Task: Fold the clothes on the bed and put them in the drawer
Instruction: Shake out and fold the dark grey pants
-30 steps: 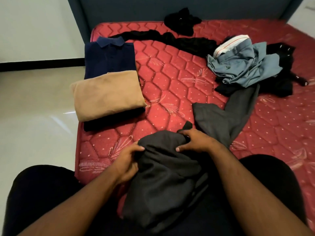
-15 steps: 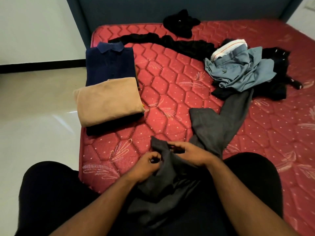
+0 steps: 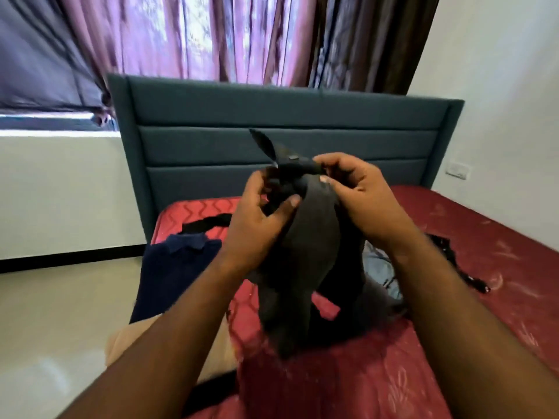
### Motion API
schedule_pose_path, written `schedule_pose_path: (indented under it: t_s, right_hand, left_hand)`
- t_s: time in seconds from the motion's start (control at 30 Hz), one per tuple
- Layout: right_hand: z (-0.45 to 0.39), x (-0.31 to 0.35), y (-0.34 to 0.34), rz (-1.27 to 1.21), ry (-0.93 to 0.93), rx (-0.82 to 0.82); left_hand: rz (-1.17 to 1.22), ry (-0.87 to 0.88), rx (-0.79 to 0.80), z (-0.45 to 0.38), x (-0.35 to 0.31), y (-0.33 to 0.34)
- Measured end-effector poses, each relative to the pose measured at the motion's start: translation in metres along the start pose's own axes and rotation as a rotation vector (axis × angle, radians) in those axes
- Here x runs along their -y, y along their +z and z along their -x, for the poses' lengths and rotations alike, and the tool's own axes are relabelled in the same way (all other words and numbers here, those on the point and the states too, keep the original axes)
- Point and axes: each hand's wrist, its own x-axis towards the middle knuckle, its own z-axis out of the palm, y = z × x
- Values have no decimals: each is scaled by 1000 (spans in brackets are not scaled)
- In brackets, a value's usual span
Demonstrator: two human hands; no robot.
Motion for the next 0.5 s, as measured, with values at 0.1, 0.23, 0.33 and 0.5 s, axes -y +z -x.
schedule_pose_path:
  t_s: [0.1, 0.23, 0.33, 0.5]
  right_hand:
    - [35, -28, -16, 149, 188, 311]
    - [170, -148, 26, 894, 565, 701]
    - [274, -193, 72, 1013, 668, 785]
    - [330, -214, 96, 856, 634, 540]
  left_hand:
    - [-207, -34, 163, 53, 35, -14]
    - [-676, -307, 737, 222, 138, -11]
    - [-712, -558, 795, 328, 171, -19]
    - [-522, -659, 492, 345, 176, -21]
